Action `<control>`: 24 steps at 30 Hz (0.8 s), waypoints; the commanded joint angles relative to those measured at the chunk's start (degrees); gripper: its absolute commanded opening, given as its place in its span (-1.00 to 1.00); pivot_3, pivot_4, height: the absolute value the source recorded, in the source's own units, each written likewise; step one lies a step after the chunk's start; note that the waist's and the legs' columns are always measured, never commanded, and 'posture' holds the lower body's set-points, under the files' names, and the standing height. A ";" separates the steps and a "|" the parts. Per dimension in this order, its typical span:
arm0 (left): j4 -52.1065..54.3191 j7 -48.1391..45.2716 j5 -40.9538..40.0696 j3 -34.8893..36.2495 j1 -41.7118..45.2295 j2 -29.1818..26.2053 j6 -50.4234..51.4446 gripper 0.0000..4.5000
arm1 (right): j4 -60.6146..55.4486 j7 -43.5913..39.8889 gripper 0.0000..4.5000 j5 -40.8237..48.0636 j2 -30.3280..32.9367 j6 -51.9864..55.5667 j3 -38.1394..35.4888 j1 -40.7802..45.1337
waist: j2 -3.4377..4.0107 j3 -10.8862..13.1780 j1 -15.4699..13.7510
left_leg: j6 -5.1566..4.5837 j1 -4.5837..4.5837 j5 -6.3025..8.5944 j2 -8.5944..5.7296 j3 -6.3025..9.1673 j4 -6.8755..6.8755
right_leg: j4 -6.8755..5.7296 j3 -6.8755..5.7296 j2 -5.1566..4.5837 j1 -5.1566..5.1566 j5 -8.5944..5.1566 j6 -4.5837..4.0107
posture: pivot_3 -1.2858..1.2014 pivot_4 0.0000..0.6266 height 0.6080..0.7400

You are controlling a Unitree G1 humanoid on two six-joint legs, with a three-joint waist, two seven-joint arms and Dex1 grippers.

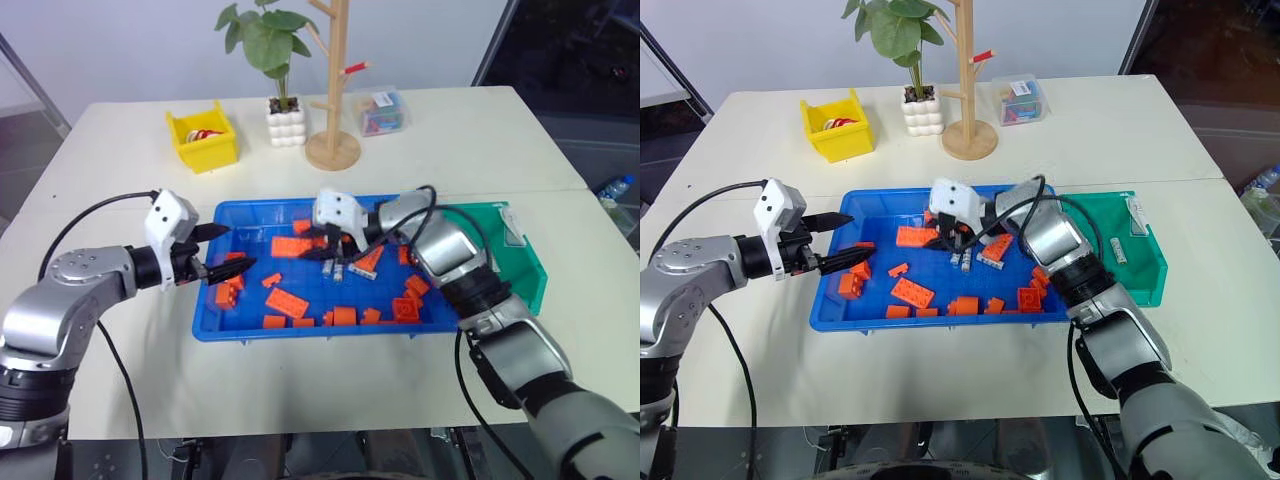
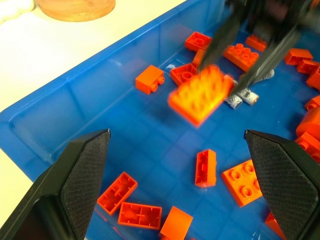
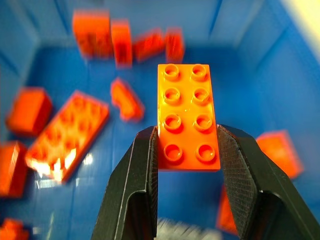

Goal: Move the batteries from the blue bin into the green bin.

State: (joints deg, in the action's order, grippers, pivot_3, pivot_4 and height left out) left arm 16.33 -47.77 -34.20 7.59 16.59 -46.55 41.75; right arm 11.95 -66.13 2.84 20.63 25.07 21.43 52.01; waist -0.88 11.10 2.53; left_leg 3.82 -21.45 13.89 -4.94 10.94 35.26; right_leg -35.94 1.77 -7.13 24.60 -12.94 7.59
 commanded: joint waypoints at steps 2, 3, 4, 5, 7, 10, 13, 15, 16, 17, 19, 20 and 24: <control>0.73 0.00 0.49 1.06 0.31 -0.11 -1.21 1.00 | -11.21 -3.17 -0.48 5.04 0.78 6.25 0.24 -2.75 | 0.00 0.00 -0.03 | 0.00 -0.01 0.00 0.00 0.01 0.00 | 0.00 0.00 0.00 0.00 0.00 0.00 | 0.03 -0.52 1.00; 0.64 -0.03 0.55 1.06 0.37 -0.12 -1.24 1.00 | -13.10 -3.35 -0.48 5.40 1.20 7.26 0.76 -3.85 | 0.00 0.00 -0.05 | 0.00 -0.01 0.00 0.00 0.01 0.00 | 0.00 0.00 0.00 0.00 0.00 0.00 | 0.03 -0.52 1.00; 0.57 -0.05 0.61 1.07 0.40 -0.12 -1.26 1.00 | -14.58 -3.41 -0.48 5.65 1.56 8.04 1.17 -4.81 | 0.00 0.00 -0.07 | 0.00 -0.01 0.00 -0.01 0.01 0.00 | 0.00 0.00 0.00 0.00 0.00 0.00 | 0.03 -0.52 1.00; 0.51 -0.08 0.67 1.07 0.40 -0.12 -1.28 1.00 | -15.74 -3.38 -0.48 5.85 1.85 8.72 1.47 -5.61 | 0.00 0.00 -0.07 | 0.00 -0.02 0.00 -0.01 0.01 0.01 | 0.00 0.00 0.00 0.00 0.00 0.00 | 0.03 -0.52 1.00; 0.51 -0.16 0.71 1.09 0.34 -0.14 -1.23 1.00 | -17.83 -3.08 -0.48 6.19 2.41 9.96 2.07 -7.09 | 0.00 0.00 0.02 | 0.00 -0.01 0.00 0.00 0.01 0.02 | -0.02 0.00 0.00 0.00 0.00 0.00 | 0.03 -0.52 1.00; 1.03 -1.51 -0.75 1.37 0.14 -0.91 0.22 1.00 | -21.03 -3.06 -0.26 7.73 3.12 12.48 2.60 -8.91 | 0.00 0.00 0.00 | 0.00 0.01 0.00 0.00 0.00 0.02 | -0.04 0.00 0.00 0.00 0.00 0.00 | 0.03 -0.52 1.00; 1.12 -3.43 -1.64 1.37 0.17 -2.25 1.35 1.00 | -21.92 -2.31 0.36 8.33 3.31 13.59 2.68 -9.35 | 0.00 0.00 0.04 | 0.00 0.00 0.00 0.00 0.00 0.02 | -0.03 0.00 0.00 0.01 0.00 0.00 | 0.03 -0.52 1.00; 0.70 -4.67 -1.68 1.33 0.59 -3.12 1.48 1.00 | -22.11 -2.00 0.81 8.56 3.48 13.97 2.74 -9.41 | 0.00 0.00 0.00 | 0.00 0.00 0.00 0.00 0.00 0.02 | -0.03 0.00 0.00 0.01 0.00 0.00 | 0.03 -0.52 1.00; 0.47 -5.34 -1.81 1.37 0.82 -3.61 1.63 1.00 | -22.12 -1.78 0.99 8.52 3.60 14.01 2.82 -9.41 | 0.00 0.00 -0.02 | 0.00 0.00 0.00 0.00 0.00 0.02 | -0.03 0.00 0.00 0.01 0.00 0.00 | 0.03 -0.52 1.00; 0.30 -5.99 -1.94 1.38 1.00 -4.06 1.69 1.00 | -22.12 -1.65 0.99 8.48 3.73 13.99 2.89 -9.41 | 0.00 0.00 -0.03 | 0.00 0.00 0.00 0.00 0.00 0.02 | -0.03 0.00 0.00 0.00 0.00 0.00 | 0.03 -0.52 1.00; -0.04 -7.11 -1.90 1.29 1.32 -4.97 1.55 1.00 | -22.04 -1.50 0.99 8.21 4.12 13.75 3.12 -9.31 | 0.00 0.00 -0.02 | 0.00 -0.01 0.00 0.00 0.00 0.02 | -0.03 0.00 0.00 0.00 0.00 -0.01 | 0.03 -0.52 1.00; -0.21 -7.75 -1.85 1.20 1.50 -5.40 1.35 1.00 | -21.88 -1.35 0.99 7.99 4.33 13.59 3.15 -9.14 | 0.00 0.00 -0.02 | 0.00 0.00 0.00 0.00 0.00 0.02 | -0.03 0.00 0.00 0.01 0.00 -0.01 | 0.03 -0.52 1.00; -0.92 -10.17 -1.68 0.59 2.45 -6.65 0.86 1.00 | -18.10 -0.34 0.99 6.97 5.02 12.07 1.74 -6.35 | 0.00 0.00 0.06 | 0.00 0.00 0.00 0.00 -0.01 0.02 | -0.02 0.00 0.00 0.01 0.00 -0.01 | 0.03 -0.52 1.00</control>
State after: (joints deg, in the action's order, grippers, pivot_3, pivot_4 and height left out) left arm 15.12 -56.72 -35.59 7.55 18.14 -52.07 43.40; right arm -6.70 -67.06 10.17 25.32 38.54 24.60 43.32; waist -0.88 11.10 2.59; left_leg 3.82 -21.45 13.89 -4.94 10.92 35.28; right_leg -35.97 1.77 -7.13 24.60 -12.95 7.58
